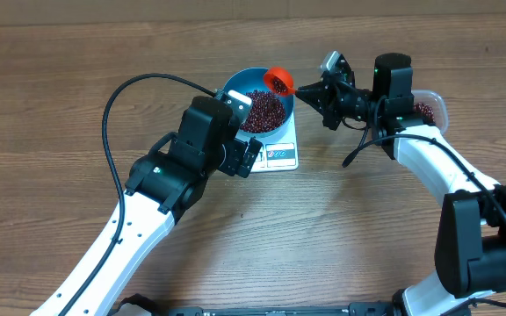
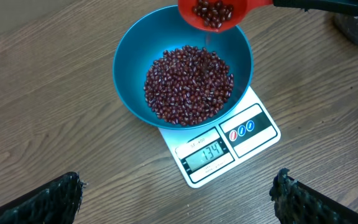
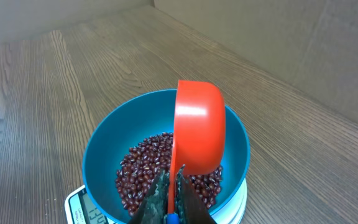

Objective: Scoop item into bowl and weigh 150g on scale
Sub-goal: 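Hold the scoop tilted over the bowl, pouring out the beans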

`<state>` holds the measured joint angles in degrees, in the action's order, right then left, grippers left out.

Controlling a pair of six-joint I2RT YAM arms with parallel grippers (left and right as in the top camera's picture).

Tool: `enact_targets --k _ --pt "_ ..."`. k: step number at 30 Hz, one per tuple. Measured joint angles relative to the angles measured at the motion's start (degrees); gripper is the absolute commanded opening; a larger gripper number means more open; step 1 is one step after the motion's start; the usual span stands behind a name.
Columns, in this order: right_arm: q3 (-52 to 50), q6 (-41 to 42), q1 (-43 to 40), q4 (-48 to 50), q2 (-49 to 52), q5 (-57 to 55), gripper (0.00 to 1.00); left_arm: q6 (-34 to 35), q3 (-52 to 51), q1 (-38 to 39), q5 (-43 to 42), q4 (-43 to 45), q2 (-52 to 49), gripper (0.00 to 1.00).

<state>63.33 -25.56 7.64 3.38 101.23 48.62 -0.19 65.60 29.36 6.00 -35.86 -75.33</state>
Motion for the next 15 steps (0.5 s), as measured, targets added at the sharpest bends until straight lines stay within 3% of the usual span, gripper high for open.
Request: enact_targets --k 15 --pt "0.0 -0.4 0.0 0.0 0.0 0.0 0.04 0.0 0.0 0.0 0.0 0.0 0.0 1.00"
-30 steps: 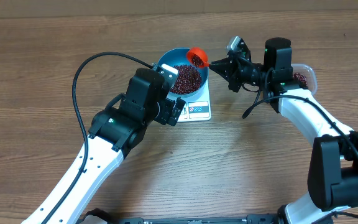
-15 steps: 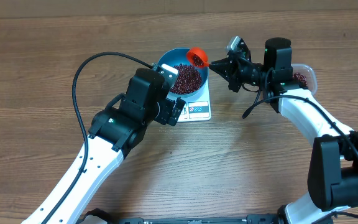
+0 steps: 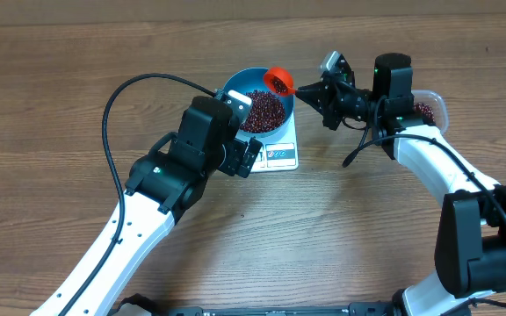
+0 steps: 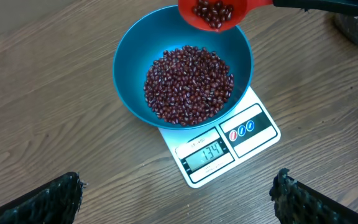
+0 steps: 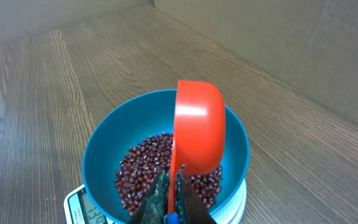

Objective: Scoop item into bowl and weigh 150g on scale
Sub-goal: 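Hold the scoop tilted over the bowl, pouring out the beans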

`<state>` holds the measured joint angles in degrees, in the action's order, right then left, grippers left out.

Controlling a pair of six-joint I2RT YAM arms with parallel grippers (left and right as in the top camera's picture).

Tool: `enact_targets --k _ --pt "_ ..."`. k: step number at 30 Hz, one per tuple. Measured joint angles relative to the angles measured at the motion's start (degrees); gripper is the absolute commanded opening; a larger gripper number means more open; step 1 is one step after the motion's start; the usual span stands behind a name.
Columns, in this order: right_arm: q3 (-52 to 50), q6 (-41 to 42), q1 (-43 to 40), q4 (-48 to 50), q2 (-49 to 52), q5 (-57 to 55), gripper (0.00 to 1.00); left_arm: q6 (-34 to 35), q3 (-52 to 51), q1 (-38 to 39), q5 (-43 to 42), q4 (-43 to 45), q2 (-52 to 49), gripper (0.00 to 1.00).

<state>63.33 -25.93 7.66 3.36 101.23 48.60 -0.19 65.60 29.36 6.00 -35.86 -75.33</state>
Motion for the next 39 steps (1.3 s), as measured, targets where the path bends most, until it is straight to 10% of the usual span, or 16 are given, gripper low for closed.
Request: enact_targets --k 39 --pt "0.0 -22.3 0.0 1.1 0.1 0.0 0.04 0.0 0.0 0.0 0.0 0.0 0.0 1.00"
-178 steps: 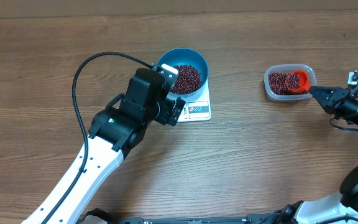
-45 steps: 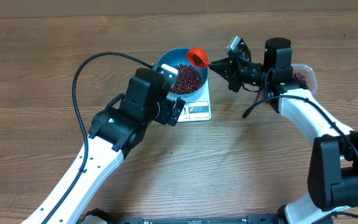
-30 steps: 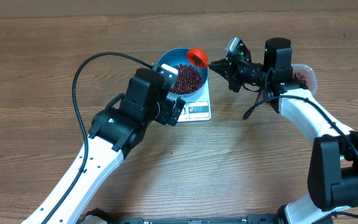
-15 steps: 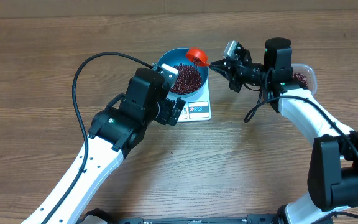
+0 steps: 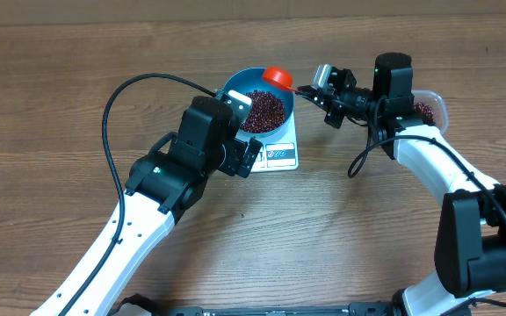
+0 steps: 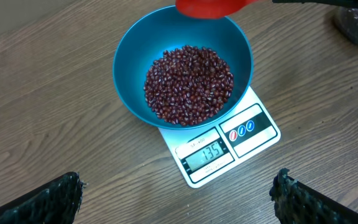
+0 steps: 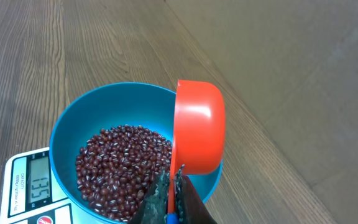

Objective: Scoop item into bowl and weigh 150g on scale
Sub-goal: 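Hold the scoop tilted over the bowl, pouring out the beans, then carry the empty scoop right back to the bean tub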

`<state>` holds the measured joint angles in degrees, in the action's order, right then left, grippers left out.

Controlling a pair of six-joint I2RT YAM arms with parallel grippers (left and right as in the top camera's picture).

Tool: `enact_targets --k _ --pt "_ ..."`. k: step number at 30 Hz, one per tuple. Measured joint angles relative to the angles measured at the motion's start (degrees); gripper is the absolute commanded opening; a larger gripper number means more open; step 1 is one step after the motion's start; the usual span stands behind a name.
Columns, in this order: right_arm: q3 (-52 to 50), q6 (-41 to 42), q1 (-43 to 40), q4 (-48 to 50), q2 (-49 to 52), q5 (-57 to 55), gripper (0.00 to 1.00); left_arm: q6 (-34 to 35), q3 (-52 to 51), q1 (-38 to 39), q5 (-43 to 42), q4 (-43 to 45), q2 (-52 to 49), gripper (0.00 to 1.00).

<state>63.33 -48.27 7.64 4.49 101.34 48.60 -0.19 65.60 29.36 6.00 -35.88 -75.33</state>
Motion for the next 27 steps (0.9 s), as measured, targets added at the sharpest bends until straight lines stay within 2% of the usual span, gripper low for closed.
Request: enact_targets --k 8,15,22,27 --pt "0.0 -0.3 0.0 1.5 0.0 0.0 0.04 0.0 0.0 0.0 0.0 0.0 0.0 0.99" --pt "0.0 6.5 -1.0 2.0 -1.8 0.0 0.04 0.0 0.0 0.0 0.0 0.0 0.0 1.00" --pt "0.0 17.9 -8.9 0.8 -8.9 0.1 0.04 0.0 0.0 0.0 0.0 0.0 0.0 0.99" --pt "0.0 23.9 -17.0 -8.5 -12.0 0.0 0.04 0.0 0.0 0.0 0.0 0.0 0.0 1.00"
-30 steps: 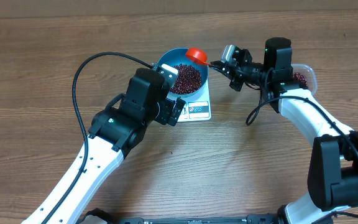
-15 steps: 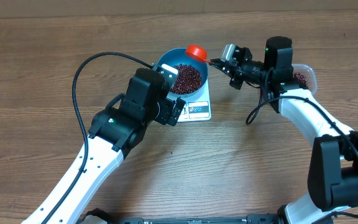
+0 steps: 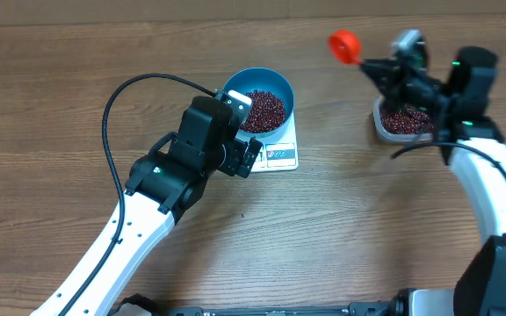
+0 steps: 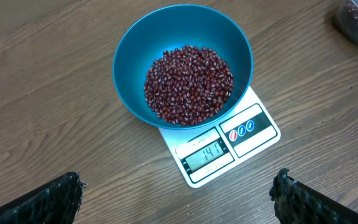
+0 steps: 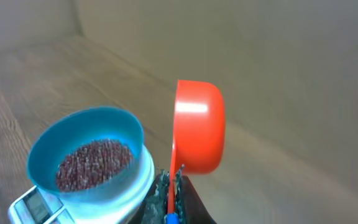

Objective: Scoop item into bowl and weigh 150g on scale
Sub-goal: 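Carry the empty scoop right back to the bean tub, then dip the red scoop into the beans and drag to fill it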

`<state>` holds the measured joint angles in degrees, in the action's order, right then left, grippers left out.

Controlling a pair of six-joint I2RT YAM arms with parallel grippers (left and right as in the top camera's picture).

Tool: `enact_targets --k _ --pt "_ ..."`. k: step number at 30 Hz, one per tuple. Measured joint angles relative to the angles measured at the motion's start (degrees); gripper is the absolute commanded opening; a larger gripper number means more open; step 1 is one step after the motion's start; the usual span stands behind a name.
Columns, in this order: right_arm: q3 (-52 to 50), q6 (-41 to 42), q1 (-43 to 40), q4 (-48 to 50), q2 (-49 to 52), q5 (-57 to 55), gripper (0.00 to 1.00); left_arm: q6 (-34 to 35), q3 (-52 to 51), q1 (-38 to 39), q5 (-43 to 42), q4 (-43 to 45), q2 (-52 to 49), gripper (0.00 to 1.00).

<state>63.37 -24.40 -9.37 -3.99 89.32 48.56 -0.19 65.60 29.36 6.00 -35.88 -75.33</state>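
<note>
A blue bowl (image 4: 131, 68) of red beans (image 4: 188, 84) stands on the white scale (image 4: 253, 130). Its display (image 4: 205, 151) reads 141. My left gripper (image 4: 176, 200) hovers open over the table just in front of the scale, holding nothing. My right gripper (image 5: 175, 190) is shut on the handle of the orange scoop (image 5: 197, 124). In the overhead view the scoop (image 3: 344, 44) hangs in the air well right of the bowl (image 3: 232, 88), left of the bean container (image 3: 402, 119). The scoop's inside faces away from the right wrist camera.
The clear container of beans sits on the wooden table to the right of the scale. The left arm's black cable (image 3: 112, 105) loops over the table to the left of the bowl.
My right gripper has carried the scoop from over the bowl's far rim to the right, near the bean container. The scale reading rose from 135 to 141. The left gripper has stayed put.
The scoop, with beans in it, was tilted over the bowl's far rim at a reading of 134, and the same half a second later. Then it was tipped further at 135. Now it is away to the right and the scale reads 141.
</note>
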Motion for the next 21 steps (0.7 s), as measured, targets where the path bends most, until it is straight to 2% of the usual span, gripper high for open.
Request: enact_targets --k 10,16,21 --pt "0.0 2.9 -12.6 -24.2 -4.1 -11.3 0.04 0.0 0.0 0.0 0.0 -0.1 0.0 1.00" --pt "0.0 1.6 -13.0 -28.2 -4.2 -21.8 0.04 0.0 0.0 0.0 0.0 -0.1 0.0 0.99" --pt "0.0 -1.9 -13.0 -28.2 -2.8 -25.0 0.04 0.0 0.0 0.0 0.0 -0.1 0.0 1.00"
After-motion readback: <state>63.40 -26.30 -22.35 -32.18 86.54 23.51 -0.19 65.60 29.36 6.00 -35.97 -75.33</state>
